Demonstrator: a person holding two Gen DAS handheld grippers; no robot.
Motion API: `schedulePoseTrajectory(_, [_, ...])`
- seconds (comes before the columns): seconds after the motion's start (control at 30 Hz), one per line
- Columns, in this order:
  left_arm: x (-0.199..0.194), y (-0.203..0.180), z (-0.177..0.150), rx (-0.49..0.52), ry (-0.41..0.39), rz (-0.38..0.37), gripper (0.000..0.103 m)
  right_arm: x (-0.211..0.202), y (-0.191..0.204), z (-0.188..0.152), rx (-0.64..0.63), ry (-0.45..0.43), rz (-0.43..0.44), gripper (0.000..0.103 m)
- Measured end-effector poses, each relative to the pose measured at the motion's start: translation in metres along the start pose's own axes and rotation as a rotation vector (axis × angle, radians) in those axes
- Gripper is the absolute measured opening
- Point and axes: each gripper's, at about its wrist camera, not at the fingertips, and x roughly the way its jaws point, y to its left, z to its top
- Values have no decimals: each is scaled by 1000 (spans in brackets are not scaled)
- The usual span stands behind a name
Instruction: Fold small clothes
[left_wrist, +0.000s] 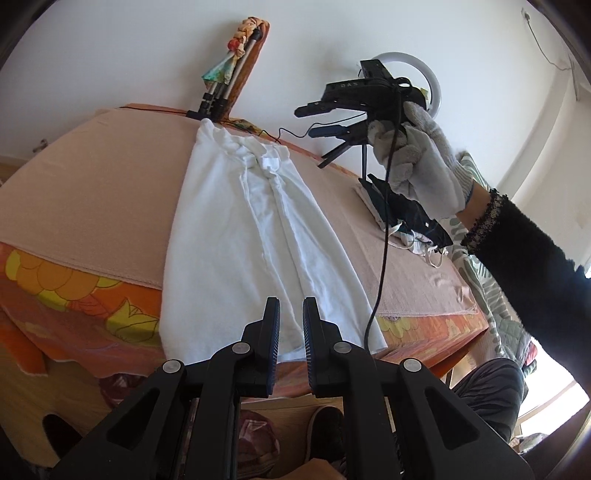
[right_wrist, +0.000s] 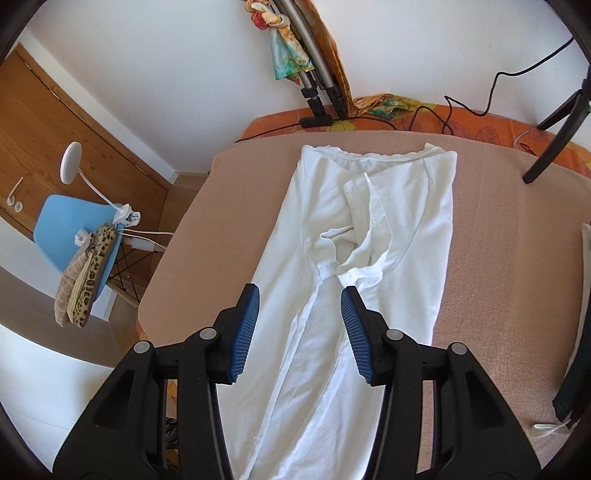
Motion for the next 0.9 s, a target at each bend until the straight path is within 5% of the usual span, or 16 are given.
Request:
schedulePoseTrajectory(0.1, [-7, 12, 17, 30, 7, 17, 21, -38, -12, -30, 5, -45, -50, 50])
schedulePoseTrajectory(0.37, [-2, 49, 36, 28, 113, 33, 22, -89, -42, -145, 58, -57, -143, 50])
schedulePoseTrajectory(0.6, [5, 64, 17, 6, 253, -8, 22, -85, -46, -243, 114, -2, -117, 50])
schedulePoseTrajectory(0.83, [10, 82, -5, -102, 340, -72, 23, -59, -39, -298, 164, 143, 19, 50])
schedulePoseTrajectory(0.9, [14, 90, -7, -164, 346, -88, 28, -56, -36, -302, 146, 148, -2, 50])
